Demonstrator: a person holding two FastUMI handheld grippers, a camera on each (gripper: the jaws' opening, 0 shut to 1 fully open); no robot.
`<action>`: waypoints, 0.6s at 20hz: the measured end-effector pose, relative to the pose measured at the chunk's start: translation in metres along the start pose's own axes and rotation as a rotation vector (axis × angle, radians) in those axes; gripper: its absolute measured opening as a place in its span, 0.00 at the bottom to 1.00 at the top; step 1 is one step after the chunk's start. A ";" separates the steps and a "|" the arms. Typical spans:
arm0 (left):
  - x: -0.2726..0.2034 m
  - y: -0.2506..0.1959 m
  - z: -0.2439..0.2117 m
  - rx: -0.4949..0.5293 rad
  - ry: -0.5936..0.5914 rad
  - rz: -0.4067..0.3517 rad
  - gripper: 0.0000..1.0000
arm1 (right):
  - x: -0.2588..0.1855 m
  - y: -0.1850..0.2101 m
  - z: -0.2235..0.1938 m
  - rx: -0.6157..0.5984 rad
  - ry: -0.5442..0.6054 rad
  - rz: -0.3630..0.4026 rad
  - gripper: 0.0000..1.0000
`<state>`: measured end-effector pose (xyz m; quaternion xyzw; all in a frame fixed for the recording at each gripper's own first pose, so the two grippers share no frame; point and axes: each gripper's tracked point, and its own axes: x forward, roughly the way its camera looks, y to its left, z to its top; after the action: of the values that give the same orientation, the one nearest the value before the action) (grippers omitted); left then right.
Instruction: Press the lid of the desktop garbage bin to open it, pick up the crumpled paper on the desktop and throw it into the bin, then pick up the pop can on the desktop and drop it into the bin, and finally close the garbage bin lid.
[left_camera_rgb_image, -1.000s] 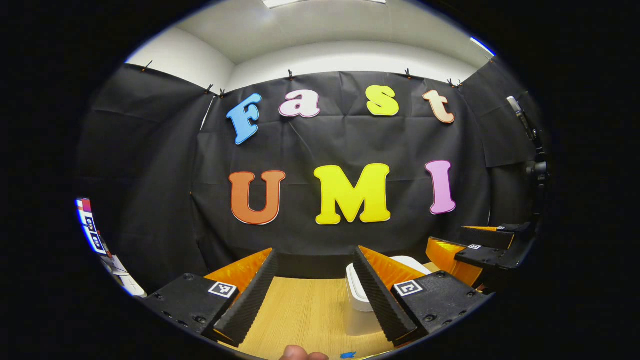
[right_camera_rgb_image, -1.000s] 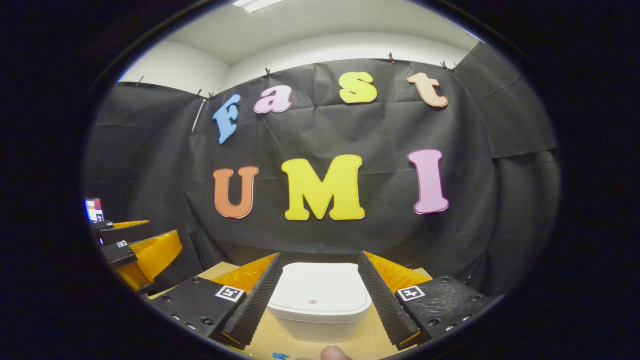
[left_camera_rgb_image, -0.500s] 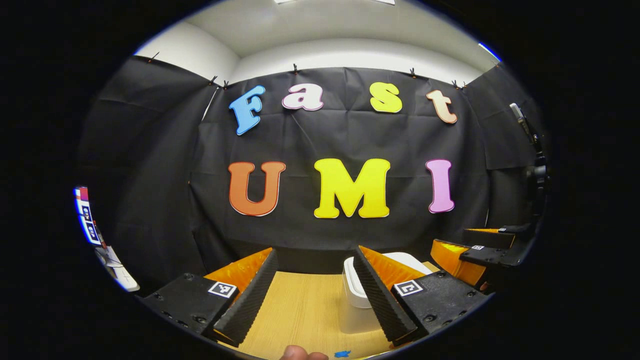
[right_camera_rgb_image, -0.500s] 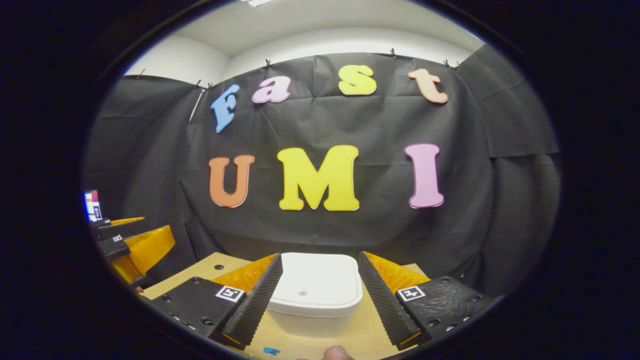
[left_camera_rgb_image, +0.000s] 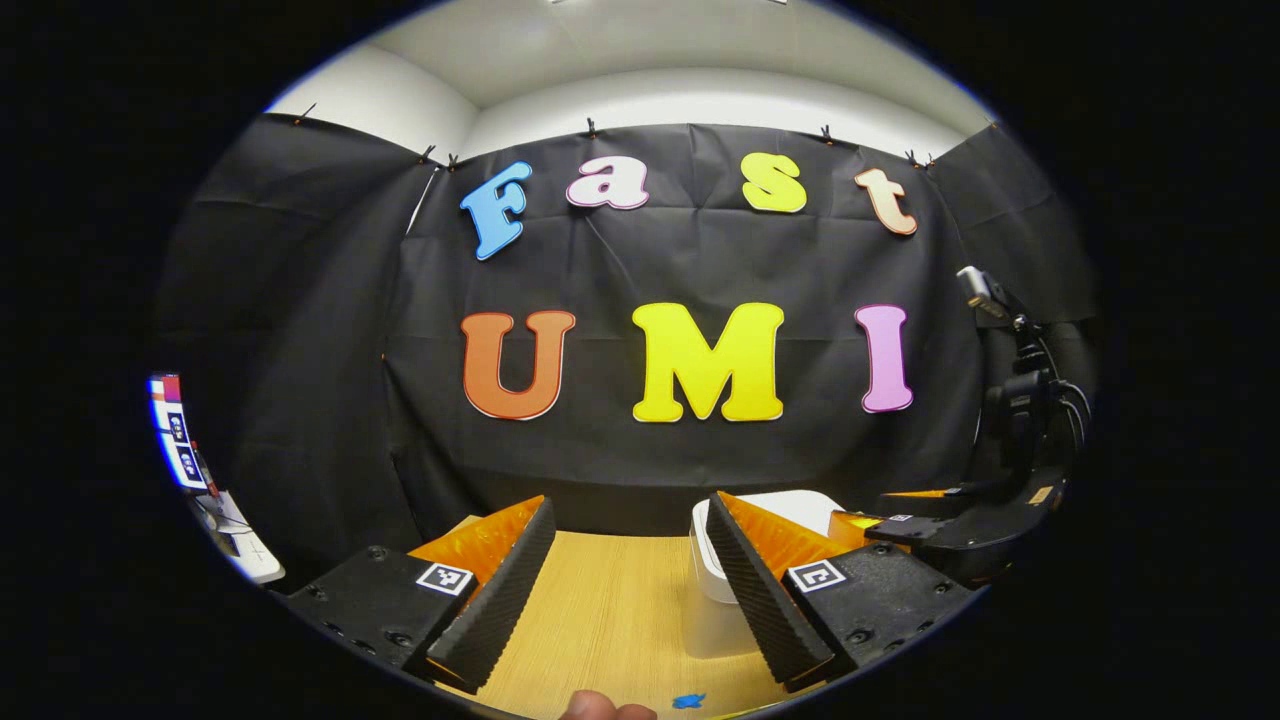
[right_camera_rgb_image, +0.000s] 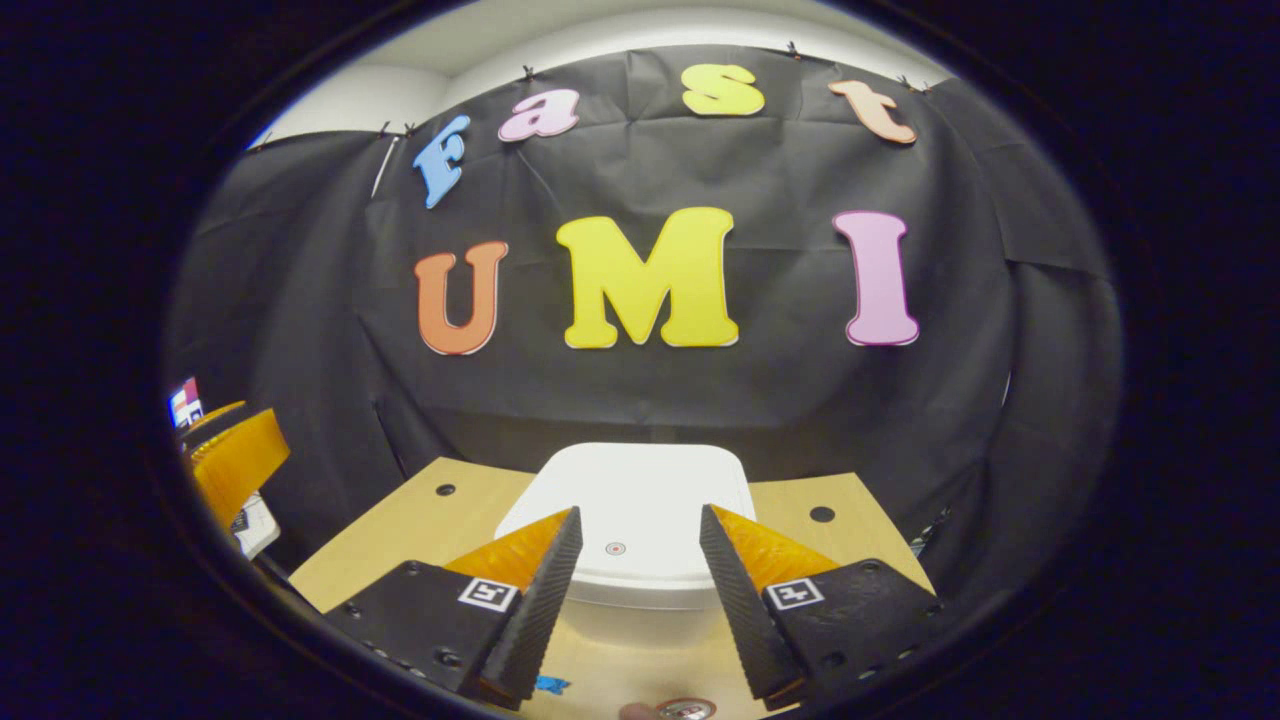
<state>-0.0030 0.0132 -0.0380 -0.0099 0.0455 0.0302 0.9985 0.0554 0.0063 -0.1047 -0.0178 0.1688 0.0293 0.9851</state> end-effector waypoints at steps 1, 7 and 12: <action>0.001 0.001 -0.003 0.001 0.004 0.003 0.98 | 0.003 -0.001 -0.004 -0.005 0.013 -0.007 0.67; 0.002 0.000 -0.007 -0.006 0.015 0.004 0.98 | 0.022 0.003 -0.018 -0.011 0.080 0.010 0.00; 0.004 -0.003 -0.011 0.003 0.024 0.003 0.98 | 0.036 0.004 -0.028 -0.020 0.108 0.025 0.00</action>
<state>0.0002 0.0101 -0.0491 -0.0087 0.0577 0.0313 0.9978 0.0797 0.0113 -0.1428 -0.0271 0.2214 0.0423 0.9739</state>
